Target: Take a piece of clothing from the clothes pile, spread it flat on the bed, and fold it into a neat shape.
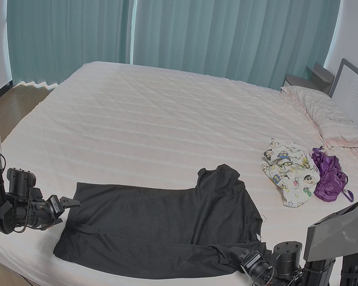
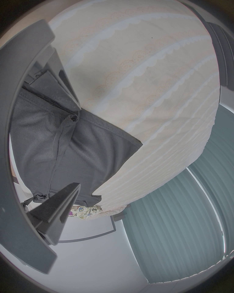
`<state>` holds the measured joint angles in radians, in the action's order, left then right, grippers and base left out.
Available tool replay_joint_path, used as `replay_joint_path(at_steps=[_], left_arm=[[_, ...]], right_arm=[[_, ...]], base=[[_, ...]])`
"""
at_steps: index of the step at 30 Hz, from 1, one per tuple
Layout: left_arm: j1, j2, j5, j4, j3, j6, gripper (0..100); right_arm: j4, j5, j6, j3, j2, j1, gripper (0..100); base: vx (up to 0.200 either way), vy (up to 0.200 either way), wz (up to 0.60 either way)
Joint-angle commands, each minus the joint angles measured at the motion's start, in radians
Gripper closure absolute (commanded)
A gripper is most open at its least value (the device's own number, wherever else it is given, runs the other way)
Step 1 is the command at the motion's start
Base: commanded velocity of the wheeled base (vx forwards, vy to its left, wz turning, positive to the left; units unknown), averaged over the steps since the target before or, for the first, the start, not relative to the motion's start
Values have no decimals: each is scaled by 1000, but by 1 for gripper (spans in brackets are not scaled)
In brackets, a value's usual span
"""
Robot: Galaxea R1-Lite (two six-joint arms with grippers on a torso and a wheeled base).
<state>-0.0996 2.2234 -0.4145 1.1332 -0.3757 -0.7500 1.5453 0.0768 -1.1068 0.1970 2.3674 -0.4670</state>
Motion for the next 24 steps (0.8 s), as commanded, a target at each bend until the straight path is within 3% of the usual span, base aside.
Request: replay_joint_path(at_steps=[1, 2, 24], left_arm=[[-2, 1, 0, 0, -2, 0, 0], [0, 1, 0, 0, -2, 0, 0], [0, 1, 0, 0, -2, 1, 0]], right_arm=[[2, 1, -1, 12, 12, 4, 0], [2, 3, -1, 12, 15, 5, 100], [-1, 40, 24, -53, -132, -4, 100]], base=[[0, 0, 0], [0, 0, 0], [0, 0, 0]])
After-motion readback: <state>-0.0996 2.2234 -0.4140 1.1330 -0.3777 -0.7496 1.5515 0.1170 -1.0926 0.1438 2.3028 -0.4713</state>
